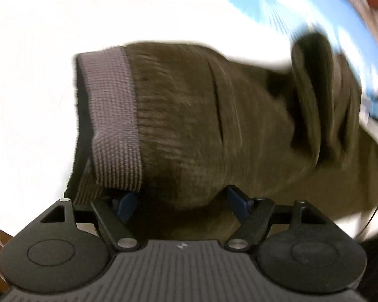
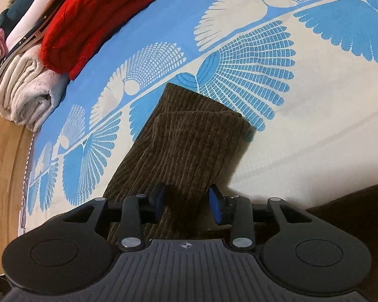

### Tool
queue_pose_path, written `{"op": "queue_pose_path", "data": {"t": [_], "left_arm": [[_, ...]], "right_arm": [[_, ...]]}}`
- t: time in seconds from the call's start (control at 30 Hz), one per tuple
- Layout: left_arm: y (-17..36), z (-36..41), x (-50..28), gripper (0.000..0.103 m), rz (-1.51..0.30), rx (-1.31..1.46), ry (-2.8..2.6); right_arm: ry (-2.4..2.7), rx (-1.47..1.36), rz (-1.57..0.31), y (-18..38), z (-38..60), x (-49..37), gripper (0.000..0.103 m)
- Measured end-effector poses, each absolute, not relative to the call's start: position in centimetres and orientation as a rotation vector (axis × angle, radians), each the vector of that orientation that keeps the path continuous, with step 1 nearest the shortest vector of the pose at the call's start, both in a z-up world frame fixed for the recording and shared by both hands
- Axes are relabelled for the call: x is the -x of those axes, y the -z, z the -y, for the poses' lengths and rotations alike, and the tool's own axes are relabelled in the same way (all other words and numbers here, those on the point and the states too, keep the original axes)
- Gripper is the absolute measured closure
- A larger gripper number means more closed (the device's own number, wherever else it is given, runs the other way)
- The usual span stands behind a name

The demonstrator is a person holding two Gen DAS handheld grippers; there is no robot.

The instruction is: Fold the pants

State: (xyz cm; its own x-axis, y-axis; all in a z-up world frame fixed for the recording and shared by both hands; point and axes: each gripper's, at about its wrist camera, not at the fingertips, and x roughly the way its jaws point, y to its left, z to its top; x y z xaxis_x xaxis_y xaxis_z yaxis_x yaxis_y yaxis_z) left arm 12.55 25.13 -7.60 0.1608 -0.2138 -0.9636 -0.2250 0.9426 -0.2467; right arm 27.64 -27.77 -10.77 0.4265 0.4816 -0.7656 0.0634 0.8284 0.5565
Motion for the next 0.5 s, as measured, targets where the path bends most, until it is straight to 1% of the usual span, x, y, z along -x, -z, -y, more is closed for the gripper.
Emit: {"op": "queue_pose_path", "data": {"t": [0.03,0.07,0.1,0.13,0.17,0.2,0.3,0.33,0.43,0.5], "left_arm": [[7.3,-25.6,-12.7,0.023,-1.405,0.397,-0.031],[6.7,-26.1,-12.7,0.025,-1.389,0.408,-0.053],[6.4,-26.3,-12.7,0.034,-1.376,0.408,-0.076],[6.0,-26.3,-12.6,0.043,-1.365,0.404,-0.111],[5.6,-26.5,-12.8,0.07,-1.354,0.381,-0.164],[5.3,-26.7,-13.0,0.084,-1.345,0.36,-0.198],[2.9,-27.1,-13.7,0.094,-1.233,0.344,-0.276],[1.7,-27.1,-14.0,0.095,-1.177,0.32,-0.29],[-2.4,-27.5,-14.8,0.099,-0.956,0.337,-0.331],[-3.8,-27.3,-16.8,0.099,-0.866,0.38,-0.347]], "right_arm": [[-0.273,-0.56,-1.103,10.7,27.8,-27.6,0.082],[-0.272,-0.555,-1.091,10.5,27.8,-27.6,0.091],[-0.282,-0.555,-1.072,10.2,27.8,-27.6,0.095],[-0.291,-0.554,-1.052,9.8,28.0,-27.5,0.096],[-0.3,-0.554,-1.027,9.2,28.2,-27.3,0.096],[-0.306,-0.565,-1.0,8.4,28.7,-27.2,0.096],[-0.306,-0.642,-0.915,5.9,31.1,-26.5,0.097],[-0.303,-0.669,-0.886,5.1,32.0,-26.3,0.097],[-0.261,-0.761,-0.768,1.9,36.0,-25.0,0.097],[-0.191,-0.823,-0.685,0.2,39.4,-23.9,0.097]]}}
